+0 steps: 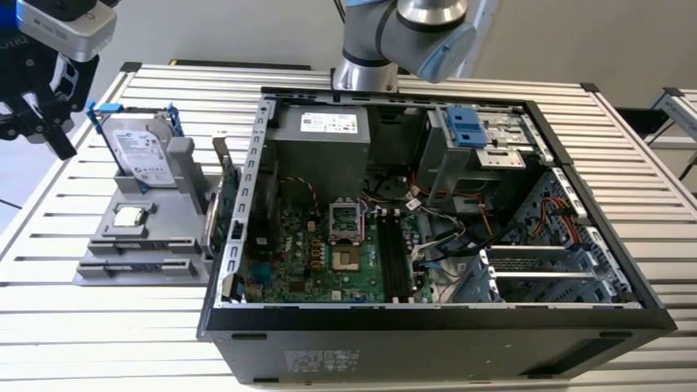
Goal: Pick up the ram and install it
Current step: 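Pick up the ram and move it above insertion slot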
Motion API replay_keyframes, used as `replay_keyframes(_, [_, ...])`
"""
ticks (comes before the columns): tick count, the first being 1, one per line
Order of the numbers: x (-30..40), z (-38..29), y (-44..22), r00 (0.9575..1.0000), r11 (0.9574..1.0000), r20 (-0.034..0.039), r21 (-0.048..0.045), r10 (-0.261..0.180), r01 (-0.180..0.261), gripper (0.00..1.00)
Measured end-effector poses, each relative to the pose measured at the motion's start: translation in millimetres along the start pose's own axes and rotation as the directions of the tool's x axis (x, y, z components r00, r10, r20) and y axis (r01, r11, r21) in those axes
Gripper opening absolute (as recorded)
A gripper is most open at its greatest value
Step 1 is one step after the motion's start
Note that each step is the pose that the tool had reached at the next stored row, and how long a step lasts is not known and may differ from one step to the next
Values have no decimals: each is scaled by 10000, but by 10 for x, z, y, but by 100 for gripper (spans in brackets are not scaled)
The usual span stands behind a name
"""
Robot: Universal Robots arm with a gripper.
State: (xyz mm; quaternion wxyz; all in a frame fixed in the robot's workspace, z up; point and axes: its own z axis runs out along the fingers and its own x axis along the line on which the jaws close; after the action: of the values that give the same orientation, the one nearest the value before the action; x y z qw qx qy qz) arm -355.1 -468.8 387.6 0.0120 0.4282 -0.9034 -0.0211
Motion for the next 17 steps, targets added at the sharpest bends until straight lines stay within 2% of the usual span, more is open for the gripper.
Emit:
replay_keyframes(8, [0, -4, 1, 9997, 9997, -8, -2, -239, 239, 0])
replay_keyframes(17, [0, -4, 0, 9997, 9997, 3, -11, -244, 244, 0])
